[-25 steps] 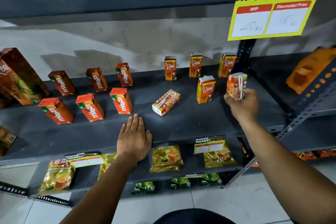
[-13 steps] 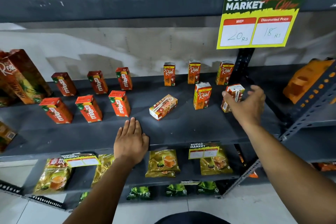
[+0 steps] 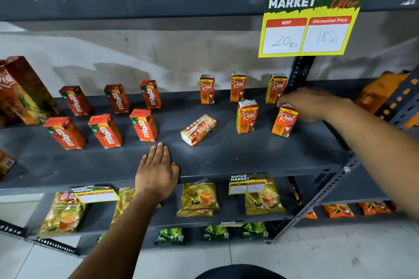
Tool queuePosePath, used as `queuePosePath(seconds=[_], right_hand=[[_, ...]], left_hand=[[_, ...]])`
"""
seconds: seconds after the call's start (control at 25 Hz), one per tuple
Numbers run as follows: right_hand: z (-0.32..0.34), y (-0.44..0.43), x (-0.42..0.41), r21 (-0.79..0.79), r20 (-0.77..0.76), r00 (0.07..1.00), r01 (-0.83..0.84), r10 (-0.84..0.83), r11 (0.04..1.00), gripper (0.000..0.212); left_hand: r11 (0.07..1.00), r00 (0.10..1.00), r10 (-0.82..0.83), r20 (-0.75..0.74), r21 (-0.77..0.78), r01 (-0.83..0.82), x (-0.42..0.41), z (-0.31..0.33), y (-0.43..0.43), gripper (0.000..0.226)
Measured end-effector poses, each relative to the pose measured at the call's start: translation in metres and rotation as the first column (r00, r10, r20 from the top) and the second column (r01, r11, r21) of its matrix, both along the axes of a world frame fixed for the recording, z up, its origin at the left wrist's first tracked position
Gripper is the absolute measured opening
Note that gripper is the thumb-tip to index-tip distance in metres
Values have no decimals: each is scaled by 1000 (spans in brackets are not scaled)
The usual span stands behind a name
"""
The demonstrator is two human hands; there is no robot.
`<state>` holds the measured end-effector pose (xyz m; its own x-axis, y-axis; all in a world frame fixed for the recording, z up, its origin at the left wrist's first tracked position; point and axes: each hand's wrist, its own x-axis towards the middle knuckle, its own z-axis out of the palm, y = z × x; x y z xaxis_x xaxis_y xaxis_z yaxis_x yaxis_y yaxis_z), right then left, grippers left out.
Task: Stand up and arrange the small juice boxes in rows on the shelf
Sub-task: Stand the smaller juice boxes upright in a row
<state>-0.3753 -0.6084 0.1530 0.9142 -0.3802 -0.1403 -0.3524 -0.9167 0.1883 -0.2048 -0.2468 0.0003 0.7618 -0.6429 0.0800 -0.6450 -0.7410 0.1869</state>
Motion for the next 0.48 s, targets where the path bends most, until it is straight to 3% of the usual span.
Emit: queuePosePath(seconds=[0.16, 0.28, 0.36, 0.48], right_hand=[[-1, -9, -10, -166, 5, 990, -136, 138, 977, 53], [-6, -6, -18, -155, -37, 995, -98, 93, 983, 79], [-7, 11, -20, -108, 102, 988, -102, 113, 989, 85], [-7, 62, -5, 68, 346, 920, -223, 186, 972, 60]], left_hand=[[1000, 1000, 6, 2, 5, -6, 1, 0, -1, 61], [1000, 1000, 2, 2, 14, -2, 0, 0, 0, 61], [1000, 1000, 1, 4, 11, -1, 0, 1, 0, 61], [1000, 1000, 3, 8, 26, -3, 0, 1, -1, 63]])
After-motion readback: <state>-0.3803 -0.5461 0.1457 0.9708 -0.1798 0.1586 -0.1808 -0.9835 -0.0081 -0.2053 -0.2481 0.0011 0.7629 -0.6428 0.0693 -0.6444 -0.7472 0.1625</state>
